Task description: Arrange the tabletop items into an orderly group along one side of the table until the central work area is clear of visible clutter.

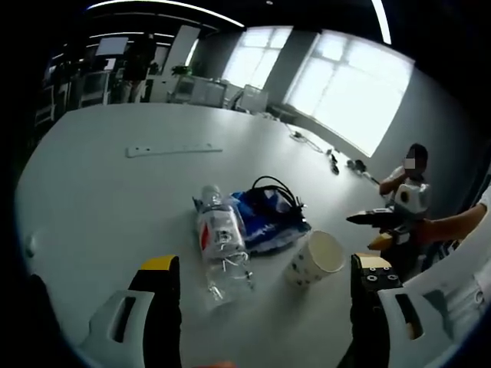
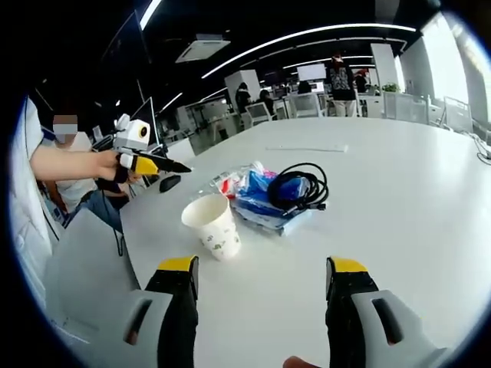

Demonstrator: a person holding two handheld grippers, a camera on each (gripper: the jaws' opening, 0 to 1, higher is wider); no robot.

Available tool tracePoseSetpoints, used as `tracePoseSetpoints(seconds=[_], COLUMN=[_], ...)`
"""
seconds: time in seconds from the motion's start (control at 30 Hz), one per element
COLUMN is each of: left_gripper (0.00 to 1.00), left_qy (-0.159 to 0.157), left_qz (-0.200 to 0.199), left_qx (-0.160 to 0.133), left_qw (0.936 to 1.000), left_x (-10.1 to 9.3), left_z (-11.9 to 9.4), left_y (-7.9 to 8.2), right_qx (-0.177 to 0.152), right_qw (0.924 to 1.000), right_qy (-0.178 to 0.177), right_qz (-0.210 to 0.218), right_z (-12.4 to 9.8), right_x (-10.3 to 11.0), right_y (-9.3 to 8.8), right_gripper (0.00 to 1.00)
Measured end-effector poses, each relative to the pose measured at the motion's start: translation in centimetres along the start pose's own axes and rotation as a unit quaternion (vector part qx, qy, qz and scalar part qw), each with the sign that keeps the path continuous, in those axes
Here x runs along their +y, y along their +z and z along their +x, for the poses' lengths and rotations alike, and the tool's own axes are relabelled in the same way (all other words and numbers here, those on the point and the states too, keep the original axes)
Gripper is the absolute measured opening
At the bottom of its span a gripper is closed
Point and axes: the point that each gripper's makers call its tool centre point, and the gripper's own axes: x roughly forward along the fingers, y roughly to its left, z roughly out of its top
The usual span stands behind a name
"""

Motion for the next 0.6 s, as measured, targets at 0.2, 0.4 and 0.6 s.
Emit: tracePoseSetpoints(seconds=[0.2,0.4,0.6], left_gripper=[0.89,0.89,0.88], left_qy=[0.011,0.014,0.025], left_qz=[0.005,0.008,0.007], left_qx=[0.01,0.021,0.029], left_qw=[0.9999,0.9996,0.9992], left_x=[0.5,0.7,1.1], left_z=[0.8,1.4,2.2], left_y=[0.1,-0.2,-0.5], right_qx=[-0.002,0.0,0.002], right_qw=[1.0,1.0,0.9999], right_qy=[-0.001,-0.004,-0.009], right_qz=[0.002,0.007,0.013], right_z=[0.0,-0.3,-0.7], right_x=[0.0,-0.2,-0.6], right_y=[0.0,-0.4,-0.7], right_gripper=[0.65,0.65,0.64])
